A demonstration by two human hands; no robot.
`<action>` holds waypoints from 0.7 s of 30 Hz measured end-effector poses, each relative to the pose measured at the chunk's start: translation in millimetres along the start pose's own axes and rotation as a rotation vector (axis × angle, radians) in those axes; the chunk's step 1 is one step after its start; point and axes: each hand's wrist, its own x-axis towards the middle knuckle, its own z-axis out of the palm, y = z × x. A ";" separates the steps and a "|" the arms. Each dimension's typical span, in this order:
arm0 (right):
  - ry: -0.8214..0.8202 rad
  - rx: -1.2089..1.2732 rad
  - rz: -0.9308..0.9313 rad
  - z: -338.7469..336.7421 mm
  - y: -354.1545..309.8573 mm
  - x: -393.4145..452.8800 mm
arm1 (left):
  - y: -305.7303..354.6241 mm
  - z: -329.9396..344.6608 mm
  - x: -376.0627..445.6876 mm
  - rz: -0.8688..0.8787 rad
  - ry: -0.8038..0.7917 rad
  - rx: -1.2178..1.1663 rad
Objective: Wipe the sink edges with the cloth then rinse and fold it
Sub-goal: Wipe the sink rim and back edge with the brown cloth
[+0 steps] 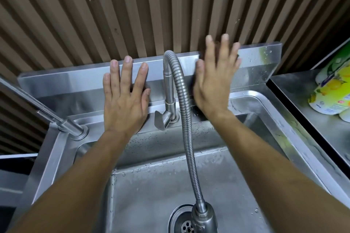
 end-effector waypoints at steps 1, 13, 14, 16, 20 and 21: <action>-0.016 -0.008 -0.077 5.2 -11.7 -3.4 | 0.0 0.2 0.0 0.000 0.000 -0.001; 0.050 0.035 0.111 -12.4 28.4 2.8 | -1.6 1.8 0.6 -0.018 0.009 -0.042; 0.069 0.050 0.167 -9.0 17.0 2.5 | -1.7 2.5 0.1 -0.017 0.008 -0.043; 0.058 0.055 0.148 -1.8 -5.1 -4.1 | -2.5 4.3 -0.5 -0.013 0.009 -0.046; -0.087 -0.019 -0.302 -0.6 6.2 -15.9 | -2.9 5.6 -1.5 -0.016 0.011 -0.058; -0.084 -0.042 -0.335 -4.2 17.4 -11.6 | -2.6 5.6 -1.3 -0.019 0.004 -0.066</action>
